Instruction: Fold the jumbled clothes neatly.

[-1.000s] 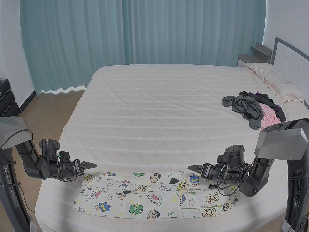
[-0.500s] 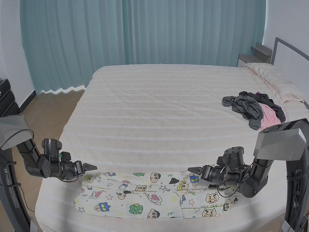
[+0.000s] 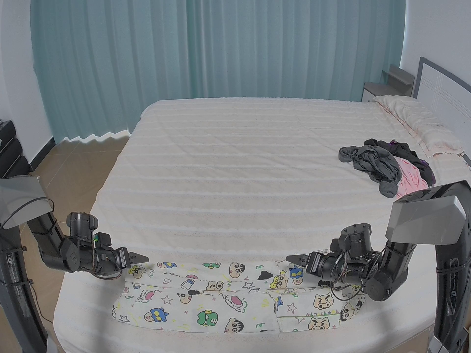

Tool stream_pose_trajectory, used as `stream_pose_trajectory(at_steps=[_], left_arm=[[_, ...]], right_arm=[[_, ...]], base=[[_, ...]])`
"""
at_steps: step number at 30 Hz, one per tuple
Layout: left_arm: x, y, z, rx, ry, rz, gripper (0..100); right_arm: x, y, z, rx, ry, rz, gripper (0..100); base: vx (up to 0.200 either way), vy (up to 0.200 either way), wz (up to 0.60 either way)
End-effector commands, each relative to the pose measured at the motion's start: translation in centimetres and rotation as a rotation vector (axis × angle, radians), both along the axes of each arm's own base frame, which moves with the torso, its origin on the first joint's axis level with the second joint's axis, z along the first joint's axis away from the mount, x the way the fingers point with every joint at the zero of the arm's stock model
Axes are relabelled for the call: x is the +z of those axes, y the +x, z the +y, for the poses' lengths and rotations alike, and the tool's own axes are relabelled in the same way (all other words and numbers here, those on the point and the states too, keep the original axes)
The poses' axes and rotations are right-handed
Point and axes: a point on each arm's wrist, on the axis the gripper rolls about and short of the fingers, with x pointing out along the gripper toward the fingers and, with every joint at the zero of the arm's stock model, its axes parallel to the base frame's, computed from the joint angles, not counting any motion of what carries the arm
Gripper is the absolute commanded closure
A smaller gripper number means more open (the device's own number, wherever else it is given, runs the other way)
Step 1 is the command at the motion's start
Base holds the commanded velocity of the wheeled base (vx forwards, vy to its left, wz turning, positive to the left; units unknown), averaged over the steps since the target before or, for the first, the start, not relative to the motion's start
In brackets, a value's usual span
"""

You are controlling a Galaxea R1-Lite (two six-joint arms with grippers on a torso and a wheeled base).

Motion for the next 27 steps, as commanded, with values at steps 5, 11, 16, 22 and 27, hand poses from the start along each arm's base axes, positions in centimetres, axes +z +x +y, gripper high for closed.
stream_pose_trajectory(at_steps=[5, 11, 16, 22, 27], left_arm=[[-0.4, -0.5, 1.0, -0.034, 0.042, 0.04, 100], [-0.4, -0.8, 1.2, -0.054, 0.06, 0.049, 100], [0.0, -0.8, 1.3, -0.051, 0.061, 0.036, 100], [1.1, -1.0, 1.2, -0.051, 0.067, 0.008, 100], [1.5, -1.0, 1.2, -0.058, 0.064, -0.013, 100]], right_arm=[[0.0, 0.0, 0.0, 0.001, 0.0, -0.001, 0], [-0.1, 0.0, 0.0, 0.0, 0.0, 0.003, 0], [-0.1, 0.0, 0.0, 0.0, 0.0, 0.003, 0], [-0.1, 0.0, 0.0, 0.001, -0.001, 0.002, 0], [-0.1, 0.0, 0.0, 0.001, -0.001, 0.002, 0]], base=[[0.0, 0.0, 0.0], [0.0, 0.0, 0.0], [0.0, 0.0, 0.0], [0.0, 0.0, 0.0], [0.0, 0.0, 0.0]])
